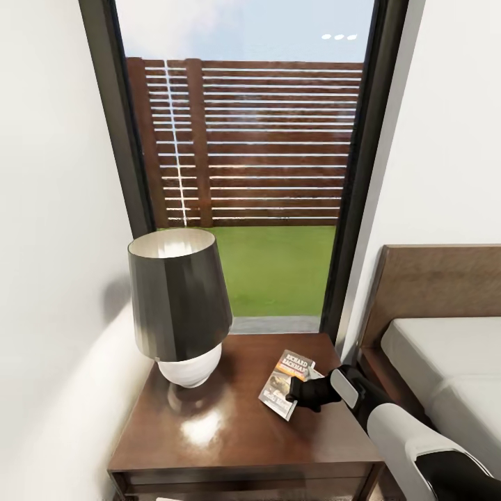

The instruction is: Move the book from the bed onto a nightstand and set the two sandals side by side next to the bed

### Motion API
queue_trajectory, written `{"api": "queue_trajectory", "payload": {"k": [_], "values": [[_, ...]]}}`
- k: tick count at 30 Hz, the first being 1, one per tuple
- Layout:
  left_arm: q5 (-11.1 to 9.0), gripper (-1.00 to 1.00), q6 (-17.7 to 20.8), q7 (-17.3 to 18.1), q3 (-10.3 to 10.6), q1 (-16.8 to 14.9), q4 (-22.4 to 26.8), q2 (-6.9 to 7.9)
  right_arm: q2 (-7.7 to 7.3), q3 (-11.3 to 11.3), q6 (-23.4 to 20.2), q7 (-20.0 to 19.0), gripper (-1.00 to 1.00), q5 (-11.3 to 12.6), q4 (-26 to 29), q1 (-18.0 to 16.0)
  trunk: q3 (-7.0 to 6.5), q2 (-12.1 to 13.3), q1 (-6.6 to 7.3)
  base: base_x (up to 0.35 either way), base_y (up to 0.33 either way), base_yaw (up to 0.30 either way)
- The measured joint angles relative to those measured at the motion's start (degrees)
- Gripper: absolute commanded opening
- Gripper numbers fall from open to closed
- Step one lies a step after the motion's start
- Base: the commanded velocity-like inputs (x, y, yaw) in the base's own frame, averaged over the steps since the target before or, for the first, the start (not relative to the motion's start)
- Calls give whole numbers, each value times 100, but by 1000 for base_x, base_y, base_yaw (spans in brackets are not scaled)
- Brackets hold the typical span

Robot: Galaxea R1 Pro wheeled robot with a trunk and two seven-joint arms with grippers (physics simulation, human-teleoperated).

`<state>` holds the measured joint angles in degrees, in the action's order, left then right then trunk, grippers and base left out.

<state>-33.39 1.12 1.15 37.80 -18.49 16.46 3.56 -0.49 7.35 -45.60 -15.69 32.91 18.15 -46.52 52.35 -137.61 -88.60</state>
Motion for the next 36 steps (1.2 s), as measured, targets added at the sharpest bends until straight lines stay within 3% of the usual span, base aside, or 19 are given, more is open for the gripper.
{"api": "queue_trajectory", "payload": {"k": [9, 10, 11, 13, 36], "values": [[-4, 100, 0, 0, -6, -1, 0, 0, -2, -4, -2, -2, -100, 5, -1, 1, 0, 0, 0, 0, 0, 0], [-3, 100, 0, 0, -6, 1, 0, 0, -2, -5, -1, -2, 100, 4, -2, 1, 0, 0, 0, 0, 0, 0], [-2, 100, 0, 0, -7, -1, 0, 0, -4, 40, 15, 10, 100, -138, -12, 5, 1, 1, -1, 0, 0, 0], [-2, 100, 0, 0, -8, -2, 0, 0, -6, 45, 18, 11, 100, -162, -16, 6, 1, 1, -1, 0, 0, 0], [-1, 100, 0, 0, -8, -1, 0, 0, 1, 44, 16, 8, 100, -138, 9, 5, 1, 1, -1, 0, 0, 0]]}}
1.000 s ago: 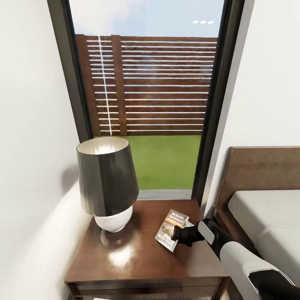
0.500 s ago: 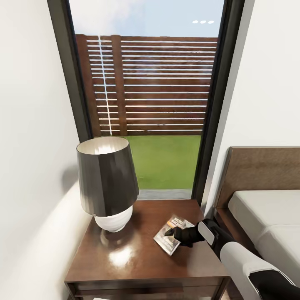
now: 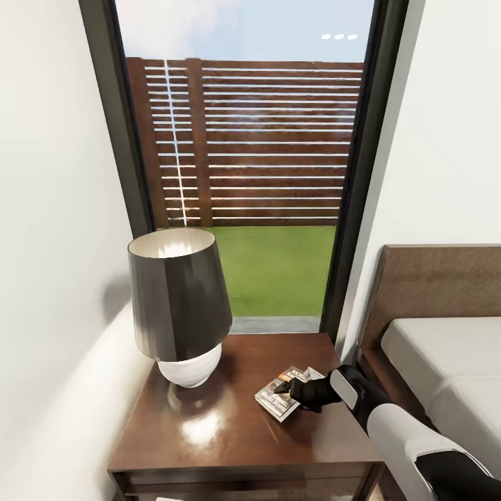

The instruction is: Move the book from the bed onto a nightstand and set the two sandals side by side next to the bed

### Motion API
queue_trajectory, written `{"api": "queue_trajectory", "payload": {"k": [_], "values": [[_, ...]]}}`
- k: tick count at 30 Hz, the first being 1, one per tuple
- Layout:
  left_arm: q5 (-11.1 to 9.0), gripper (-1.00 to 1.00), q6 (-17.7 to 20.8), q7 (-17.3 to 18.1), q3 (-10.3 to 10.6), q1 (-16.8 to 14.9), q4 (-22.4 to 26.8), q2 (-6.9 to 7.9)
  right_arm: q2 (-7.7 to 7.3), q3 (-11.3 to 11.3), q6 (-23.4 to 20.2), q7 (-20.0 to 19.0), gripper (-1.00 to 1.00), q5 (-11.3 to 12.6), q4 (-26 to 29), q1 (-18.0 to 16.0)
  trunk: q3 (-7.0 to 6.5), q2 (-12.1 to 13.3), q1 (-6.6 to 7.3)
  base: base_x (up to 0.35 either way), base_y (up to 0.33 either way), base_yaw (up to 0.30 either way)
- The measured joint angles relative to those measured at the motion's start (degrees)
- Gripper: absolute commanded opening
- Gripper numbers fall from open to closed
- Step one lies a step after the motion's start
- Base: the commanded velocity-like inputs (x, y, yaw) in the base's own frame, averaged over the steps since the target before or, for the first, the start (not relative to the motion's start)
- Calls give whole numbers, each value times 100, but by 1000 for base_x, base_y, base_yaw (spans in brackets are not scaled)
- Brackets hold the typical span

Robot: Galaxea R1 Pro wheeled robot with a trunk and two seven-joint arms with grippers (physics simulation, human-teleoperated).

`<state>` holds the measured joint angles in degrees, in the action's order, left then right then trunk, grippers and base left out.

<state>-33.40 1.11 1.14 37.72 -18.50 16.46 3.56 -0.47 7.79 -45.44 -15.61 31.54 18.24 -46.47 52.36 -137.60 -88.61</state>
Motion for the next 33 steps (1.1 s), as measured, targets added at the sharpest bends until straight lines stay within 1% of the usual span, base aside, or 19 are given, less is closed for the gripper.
{"api": "queue_trajectory", "payload": {"k": [15, 16, 18, 22, 27, 33], "values": [[1, 100, 0, 0, 0, -1, 0, 0, -29, -1, -7, 12, 100, -12, 22, 0, 0, 0, 0, 0, 0, 0], [1, 100, 0, 0, 0, -1, 0, 0, -29, 0, -7, 34, 100, -17, 21, 2, 0, 0, 0, 0, 0, 0], [1, 100, 0, 0, 4, -1, 0, 0, -15, -1, -7, 256, 100, 0, 21, 1, 0, 0, 0, 0, 0, 0], [1, 100, 0, 0, 7, 0, 0, 0, 0, -4, -6, 477, 100, 25, 25, 0, 0, 0, 0, 0, 0, 0], [1, 100, 0, 0, 8, 3, 0, 0, 6, -3, -5, 572, 100, 40, 30, 0, 0, 0, 0, 0, 0, 0], [1, 100, 0, 0, 9, 2, 0, 0, 7, -3, -4, 590, 100, 44, 34, 0, 0, 0, 0, 0, 0, 0]]}}
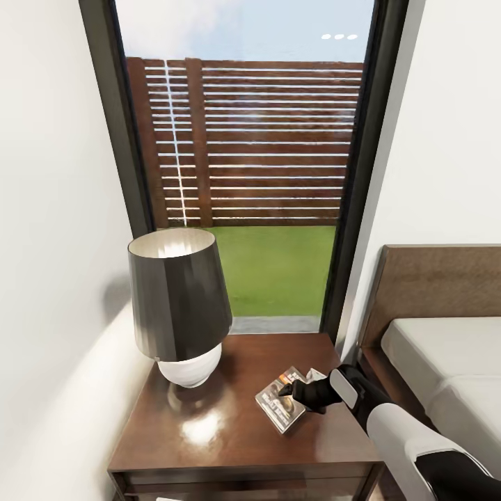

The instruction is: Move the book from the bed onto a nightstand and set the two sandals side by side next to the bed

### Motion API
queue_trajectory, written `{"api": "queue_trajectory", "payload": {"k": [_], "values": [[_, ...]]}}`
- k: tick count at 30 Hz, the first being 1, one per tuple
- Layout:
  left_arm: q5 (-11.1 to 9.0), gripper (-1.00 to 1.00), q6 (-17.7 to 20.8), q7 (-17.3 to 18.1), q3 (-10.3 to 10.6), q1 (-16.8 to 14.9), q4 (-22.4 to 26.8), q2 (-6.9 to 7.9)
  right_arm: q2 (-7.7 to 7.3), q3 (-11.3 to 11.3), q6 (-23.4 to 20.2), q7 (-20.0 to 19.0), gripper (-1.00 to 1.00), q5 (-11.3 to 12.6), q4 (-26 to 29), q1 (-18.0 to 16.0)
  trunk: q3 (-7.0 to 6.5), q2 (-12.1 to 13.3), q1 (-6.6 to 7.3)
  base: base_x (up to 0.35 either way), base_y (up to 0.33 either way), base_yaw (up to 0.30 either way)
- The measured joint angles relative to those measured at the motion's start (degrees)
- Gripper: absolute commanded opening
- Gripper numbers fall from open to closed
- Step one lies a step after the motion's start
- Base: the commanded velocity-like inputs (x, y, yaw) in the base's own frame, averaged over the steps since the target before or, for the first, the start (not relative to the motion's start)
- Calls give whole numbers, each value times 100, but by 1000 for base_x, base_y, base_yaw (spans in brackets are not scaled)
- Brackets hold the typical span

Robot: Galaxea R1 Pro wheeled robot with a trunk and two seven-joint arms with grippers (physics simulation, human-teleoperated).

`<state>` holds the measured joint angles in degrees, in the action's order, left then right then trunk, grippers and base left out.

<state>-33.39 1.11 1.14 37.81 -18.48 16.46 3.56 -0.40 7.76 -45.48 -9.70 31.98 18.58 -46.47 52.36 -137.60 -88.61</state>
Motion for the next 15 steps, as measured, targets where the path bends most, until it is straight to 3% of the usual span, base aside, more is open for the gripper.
{"api": "queue_trajectory", "payload": {"k": [15], "values": [[-3, 100, 0, 0, 0, -3, 0, 0, -4, -3, 0, 6, 100, -2, 1, 0, 0, 0, 0, 0, 0, 0]]}}
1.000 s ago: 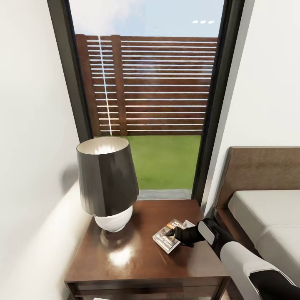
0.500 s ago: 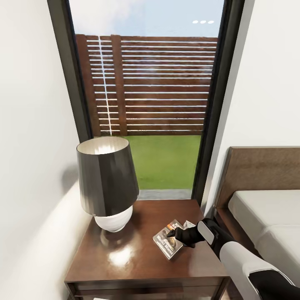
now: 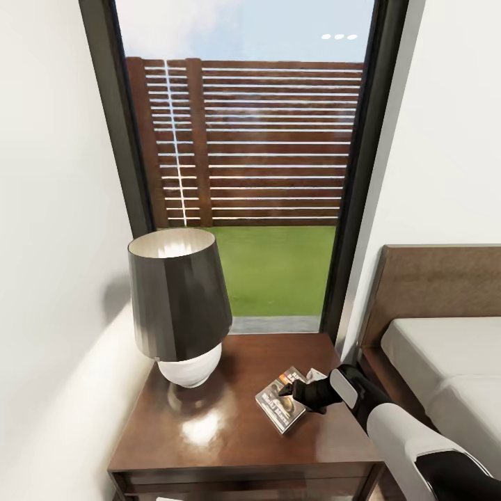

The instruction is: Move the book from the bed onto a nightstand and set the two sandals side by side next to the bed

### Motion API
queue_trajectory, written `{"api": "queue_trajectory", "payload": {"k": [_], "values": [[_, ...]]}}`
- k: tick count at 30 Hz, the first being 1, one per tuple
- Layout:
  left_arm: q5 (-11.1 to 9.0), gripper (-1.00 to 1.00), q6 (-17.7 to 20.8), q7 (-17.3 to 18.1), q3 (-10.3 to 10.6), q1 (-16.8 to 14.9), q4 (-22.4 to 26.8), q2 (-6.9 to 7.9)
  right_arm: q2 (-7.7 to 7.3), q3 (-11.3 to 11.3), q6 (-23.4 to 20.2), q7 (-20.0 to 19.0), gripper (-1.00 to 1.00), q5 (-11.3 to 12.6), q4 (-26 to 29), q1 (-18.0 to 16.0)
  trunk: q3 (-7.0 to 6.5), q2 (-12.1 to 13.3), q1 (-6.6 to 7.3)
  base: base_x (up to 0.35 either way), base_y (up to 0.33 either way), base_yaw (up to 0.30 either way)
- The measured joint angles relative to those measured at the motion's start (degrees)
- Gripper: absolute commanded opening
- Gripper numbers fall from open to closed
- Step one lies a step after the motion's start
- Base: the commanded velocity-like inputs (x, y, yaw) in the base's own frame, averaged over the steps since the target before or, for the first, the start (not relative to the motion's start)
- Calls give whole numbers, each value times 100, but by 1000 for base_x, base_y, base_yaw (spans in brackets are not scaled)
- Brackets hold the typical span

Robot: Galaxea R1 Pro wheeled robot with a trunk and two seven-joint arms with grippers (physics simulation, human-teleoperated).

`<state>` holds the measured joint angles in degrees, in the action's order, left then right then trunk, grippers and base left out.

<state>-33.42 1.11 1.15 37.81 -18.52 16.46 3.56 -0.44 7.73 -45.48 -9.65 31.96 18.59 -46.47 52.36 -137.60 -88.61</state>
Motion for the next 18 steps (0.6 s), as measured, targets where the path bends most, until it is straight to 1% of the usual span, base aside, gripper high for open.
{"api": "queue_trajectory", "payload": {"k": [13, 18], "values": [[3, 100, 0, 0, 1, 5, 0, 0, -3, -2, 2, 0, 100, -2, 1, 1, 0, 0, 0, 0, 0, 0], [3, 100, 0, 0, 0, 6, 0, 0, -3, -3, 4, 0, 100, 0, 1, 0, -89, 199, 109, 0, 0, 0]]}}
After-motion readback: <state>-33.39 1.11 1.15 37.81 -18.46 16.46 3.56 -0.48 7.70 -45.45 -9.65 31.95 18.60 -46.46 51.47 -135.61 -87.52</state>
